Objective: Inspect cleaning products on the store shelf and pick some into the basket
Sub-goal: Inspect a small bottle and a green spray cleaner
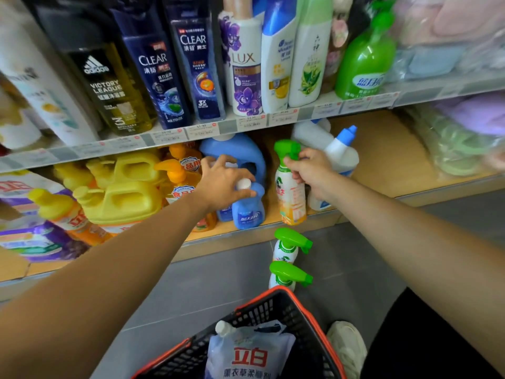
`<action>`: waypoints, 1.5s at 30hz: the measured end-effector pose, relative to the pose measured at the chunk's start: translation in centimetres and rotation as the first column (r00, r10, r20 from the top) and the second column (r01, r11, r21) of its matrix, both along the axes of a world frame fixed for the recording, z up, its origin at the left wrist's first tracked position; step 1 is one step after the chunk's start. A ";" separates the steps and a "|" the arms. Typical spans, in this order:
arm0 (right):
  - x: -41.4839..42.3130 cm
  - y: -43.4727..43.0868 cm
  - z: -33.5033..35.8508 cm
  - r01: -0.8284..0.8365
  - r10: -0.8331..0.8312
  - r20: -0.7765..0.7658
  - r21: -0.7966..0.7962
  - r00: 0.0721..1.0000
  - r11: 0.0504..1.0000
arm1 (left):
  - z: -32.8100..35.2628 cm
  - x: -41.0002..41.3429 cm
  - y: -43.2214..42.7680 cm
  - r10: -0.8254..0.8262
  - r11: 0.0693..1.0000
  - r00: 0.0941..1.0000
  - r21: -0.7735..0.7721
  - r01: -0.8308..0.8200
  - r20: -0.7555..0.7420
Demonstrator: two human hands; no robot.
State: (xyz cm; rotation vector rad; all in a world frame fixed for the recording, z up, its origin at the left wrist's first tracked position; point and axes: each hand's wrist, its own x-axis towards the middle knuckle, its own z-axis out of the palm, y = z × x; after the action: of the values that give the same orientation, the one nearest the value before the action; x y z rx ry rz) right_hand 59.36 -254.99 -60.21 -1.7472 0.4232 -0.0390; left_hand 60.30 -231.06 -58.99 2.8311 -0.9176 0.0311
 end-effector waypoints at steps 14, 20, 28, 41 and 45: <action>-11.0 0.2 8.2 -0.188 0.211 0.189 -0.131 0.959 0.973 | 2.4 -3.2 2.1 0.070 0.997 0.996 0.048 -0.067 -0.047; -14.1 2.4 9.8 -0.446 0.490 0.204 -0.228 0.847 0.865 | 5.5 -9.1 3.8 -0.044 0.909 0.968 -0.413 -0.064 -0.246; -17.1 7.1 10.3 -0.588 0.589 0.198 -0.072 0.783 0.806 | 9.2 -18.4 5.6 -0.212 0.603 0.876 -0.763 -0.231 -0.433; -19.9 10.5 8.2 -0.391 0.508 0.445 -0.332 0.738 0.859 | 6.2 -21.0 9.0 -0.151 0.436 0.837 -0.796 -0.420 -0.525; -19.8 11.0 8.0 -0.270 0.513 0.534 -0.468 0.672 0.841 | 6.4 -20.2 9.8 -0.162 0.502 0.843 -0.779 -0.376 -0.512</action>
State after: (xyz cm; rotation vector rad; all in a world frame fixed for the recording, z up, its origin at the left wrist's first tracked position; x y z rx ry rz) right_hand 39.58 -244.03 -52.24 -2.0103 -0.5245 -0.4171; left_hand 40.13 -221.24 -52.58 1.7524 -0.3765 -0.2117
